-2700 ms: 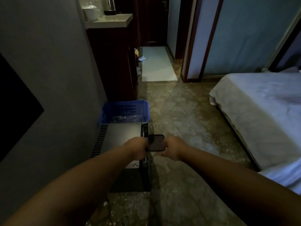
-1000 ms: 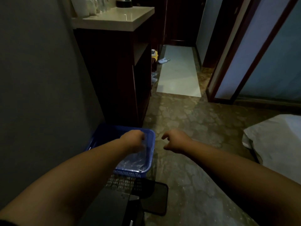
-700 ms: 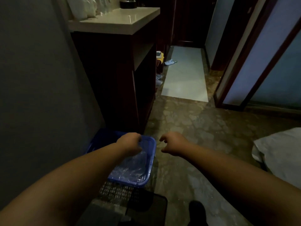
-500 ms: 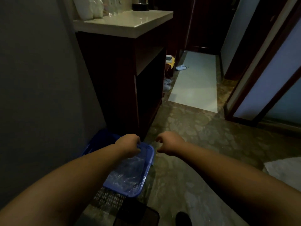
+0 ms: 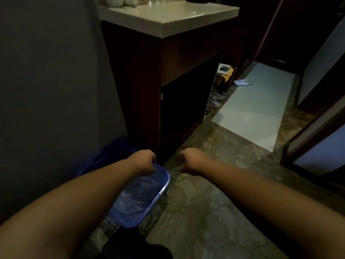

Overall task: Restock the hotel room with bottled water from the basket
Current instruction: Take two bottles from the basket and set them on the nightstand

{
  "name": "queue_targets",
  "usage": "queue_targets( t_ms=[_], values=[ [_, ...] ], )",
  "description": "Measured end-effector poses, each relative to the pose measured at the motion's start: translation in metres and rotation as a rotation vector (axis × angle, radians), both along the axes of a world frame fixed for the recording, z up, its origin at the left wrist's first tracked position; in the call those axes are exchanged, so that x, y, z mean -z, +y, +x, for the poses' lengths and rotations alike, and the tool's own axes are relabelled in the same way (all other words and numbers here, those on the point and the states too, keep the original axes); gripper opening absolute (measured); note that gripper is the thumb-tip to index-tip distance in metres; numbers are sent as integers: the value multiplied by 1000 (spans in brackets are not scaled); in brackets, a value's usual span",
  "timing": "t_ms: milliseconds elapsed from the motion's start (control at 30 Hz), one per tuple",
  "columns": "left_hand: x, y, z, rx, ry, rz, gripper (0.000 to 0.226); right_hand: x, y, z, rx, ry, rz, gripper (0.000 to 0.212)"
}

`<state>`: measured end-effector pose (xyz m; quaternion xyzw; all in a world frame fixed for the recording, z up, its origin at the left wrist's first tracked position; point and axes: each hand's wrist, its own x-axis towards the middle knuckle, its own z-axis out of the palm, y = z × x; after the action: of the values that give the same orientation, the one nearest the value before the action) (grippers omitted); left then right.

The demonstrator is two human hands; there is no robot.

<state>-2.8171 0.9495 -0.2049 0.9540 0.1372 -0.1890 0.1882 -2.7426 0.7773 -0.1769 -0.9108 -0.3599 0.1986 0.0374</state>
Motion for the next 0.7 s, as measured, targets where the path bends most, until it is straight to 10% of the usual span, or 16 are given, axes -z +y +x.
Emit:
queue_targets(
  t_ms=[700],
  values=[
    [26,145,41,-392,78,-60,30,25,184,116,-309,121,-69,23]
  ],
)
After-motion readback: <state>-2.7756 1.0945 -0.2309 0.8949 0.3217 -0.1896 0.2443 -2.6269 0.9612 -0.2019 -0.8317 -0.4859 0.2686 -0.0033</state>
